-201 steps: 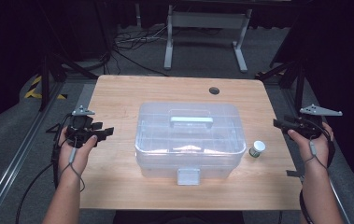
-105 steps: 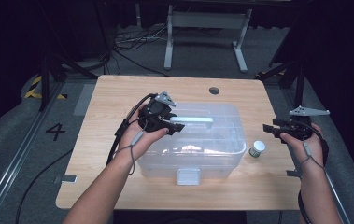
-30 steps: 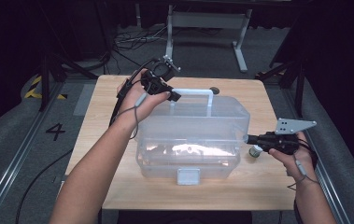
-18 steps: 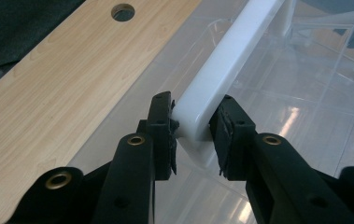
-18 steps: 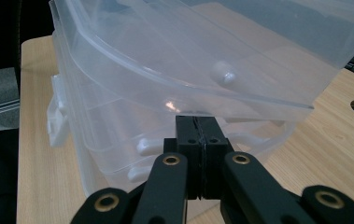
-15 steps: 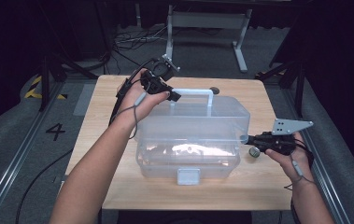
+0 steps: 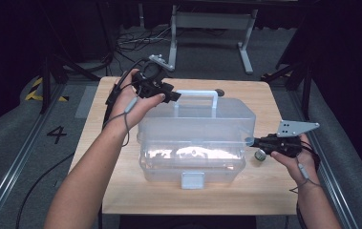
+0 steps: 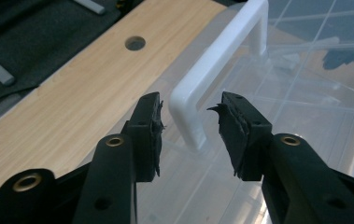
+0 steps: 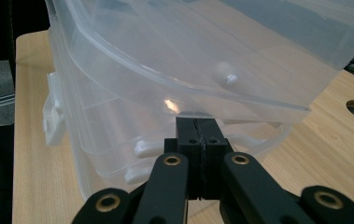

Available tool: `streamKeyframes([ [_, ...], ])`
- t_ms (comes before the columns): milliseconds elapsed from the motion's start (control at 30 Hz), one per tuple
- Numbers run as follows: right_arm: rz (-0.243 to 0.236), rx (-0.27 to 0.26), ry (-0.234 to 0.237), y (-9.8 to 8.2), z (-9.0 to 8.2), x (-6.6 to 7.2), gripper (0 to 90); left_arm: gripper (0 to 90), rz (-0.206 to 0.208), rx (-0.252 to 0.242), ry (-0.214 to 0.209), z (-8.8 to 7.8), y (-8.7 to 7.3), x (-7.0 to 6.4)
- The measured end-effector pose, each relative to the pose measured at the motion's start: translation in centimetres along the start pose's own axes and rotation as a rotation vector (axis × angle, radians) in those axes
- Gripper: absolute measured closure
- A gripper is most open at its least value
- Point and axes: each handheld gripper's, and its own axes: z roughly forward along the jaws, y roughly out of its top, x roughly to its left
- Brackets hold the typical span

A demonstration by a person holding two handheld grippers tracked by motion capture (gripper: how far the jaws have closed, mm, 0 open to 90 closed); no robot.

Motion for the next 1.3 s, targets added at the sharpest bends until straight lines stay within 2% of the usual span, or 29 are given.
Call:
streamKeyframes([
  [100, -0.001, -0.001, 0.001, 0.1, 0.0, -0.1, 90.0, 68.0, 0.011, -0.021, 0.009, -1.3, -0.6, 0.0],
  [200, -0.002, -0.007, -0.003, 0.3, 0.1, -0.2, 90.0, 81.0, 0.024, -0.024, 0.024, -2.3, -1.2, -0.1],
  [233, -0.003, -0.009, -0.011, 0.4, 0.2, -0.2, 90.0, 89.4, 0.020, -0.028, 0.025, -2.6, -1.4, -0.1],
  [367, -0.006, -0.014, -0.012, 0.6, 0.4, -0.2, 90.0, 89.9, 0.009, -0.052, 0.035, -3.8, -2.4, -0.3],
  [433, -0.007, -0.019, -0.011, 0.8, 0.5, -0.2, 90.0, 90.0, 0.000, -0.079, 0.032, -4.5, -3.2, -0.3],
  [600, -0.011, -0.042, -0.024, 1.3, 0.6, -0.4, 90.0, 90.0, -0.010, -0.144, 0.056, -6.7, -5.3, -0.4],
  [700, -0.005, -0.055, -0.027, 1.4, 0.5, -0.6, 90.0, 89.9, -0.007, -0.154, 0.058, -7.7, -6.6, -0.7],
  [833, -0.001, -0.074, -0.038, 1.7, 0.5, -0.8, 90.0, 90.0, -0.009, -0.146, 0.057, -7.8, -8.8, -1.1],
  [1033, 0.003, -0.090, -0.059, 1.9, 0.4, -0.9, 90.0, 90.0, -0.022, -0.161, 0.054, -7.7, -10.6, -1.2],
  [1100, 0.007, -0.101, -0.064, 2.0, 0.4, -1.0, 90.0, 89.9, -0.038, -0.180, 0.060, -7.4, -11.4, -1.3],
  [1300, 0.020, -0.126, -0.081, 2.0, 0.0, -1.1, 90.0, 89.9, -0.053, -0.193, 0.041, -6.1, -13.4, -1.5],
])
